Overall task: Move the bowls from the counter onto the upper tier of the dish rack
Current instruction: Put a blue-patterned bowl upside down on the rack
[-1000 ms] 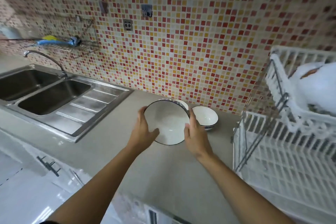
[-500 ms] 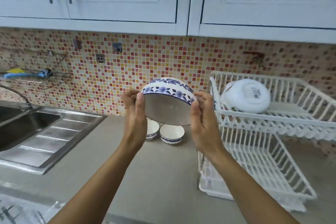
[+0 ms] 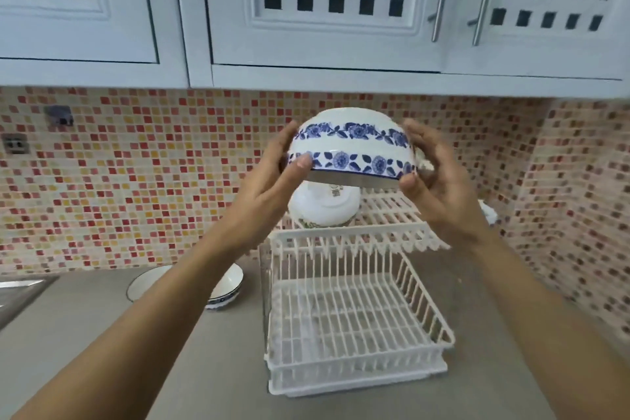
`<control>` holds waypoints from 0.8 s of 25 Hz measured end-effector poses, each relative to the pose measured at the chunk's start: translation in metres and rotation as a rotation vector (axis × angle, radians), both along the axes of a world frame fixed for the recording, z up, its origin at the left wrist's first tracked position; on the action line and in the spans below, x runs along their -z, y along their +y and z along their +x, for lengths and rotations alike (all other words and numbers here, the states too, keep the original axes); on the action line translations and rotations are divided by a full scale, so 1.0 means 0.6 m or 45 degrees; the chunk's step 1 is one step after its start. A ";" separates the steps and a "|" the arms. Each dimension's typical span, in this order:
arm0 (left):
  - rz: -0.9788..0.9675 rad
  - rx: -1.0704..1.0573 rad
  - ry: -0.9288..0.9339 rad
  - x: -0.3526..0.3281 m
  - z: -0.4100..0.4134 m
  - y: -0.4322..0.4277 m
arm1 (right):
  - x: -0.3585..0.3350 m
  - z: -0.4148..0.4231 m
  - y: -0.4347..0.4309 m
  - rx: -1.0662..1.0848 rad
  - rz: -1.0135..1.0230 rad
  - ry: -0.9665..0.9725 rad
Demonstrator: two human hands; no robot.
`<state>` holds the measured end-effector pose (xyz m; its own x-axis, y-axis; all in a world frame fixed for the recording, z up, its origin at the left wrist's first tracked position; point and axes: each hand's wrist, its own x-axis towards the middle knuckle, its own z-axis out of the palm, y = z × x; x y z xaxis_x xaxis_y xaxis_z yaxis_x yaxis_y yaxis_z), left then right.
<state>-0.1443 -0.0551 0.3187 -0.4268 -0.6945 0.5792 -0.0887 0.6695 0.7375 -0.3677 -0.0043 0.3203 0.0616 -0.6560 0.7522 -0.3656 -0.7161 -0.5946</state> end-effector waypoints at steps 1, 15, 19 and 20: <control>-0.010 0.027 -0.045 -0.011 -0.029 -0.011 | -0.008 -0.040 -0.008 0.015 0.031 0.039; -0.196 -0.184 -0.848 -0.038 -0.314 -0.171 | -0.005 -0.362 -0.202 0.042 0.586 0.638; -0.096 -0.271 -1.008 -0.007 -0.348 -0.203 | 0.018 -0.381 -0.257 -0.007 0.646 0.774; -0.094 -0.301 -1.040 0.002 -0.355 -0.210 | 0.022 -0.383 -0.268 0.008 0.629 0.830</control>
<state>-0.3572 -0.1810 0.3177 -0.5787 -0.7907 0.1999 -0.7175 0.6100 0.3363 -0.5973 -0.1651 0.3073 0.3817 -0.9044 0.1906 -0.7502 -0.4236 -0.5077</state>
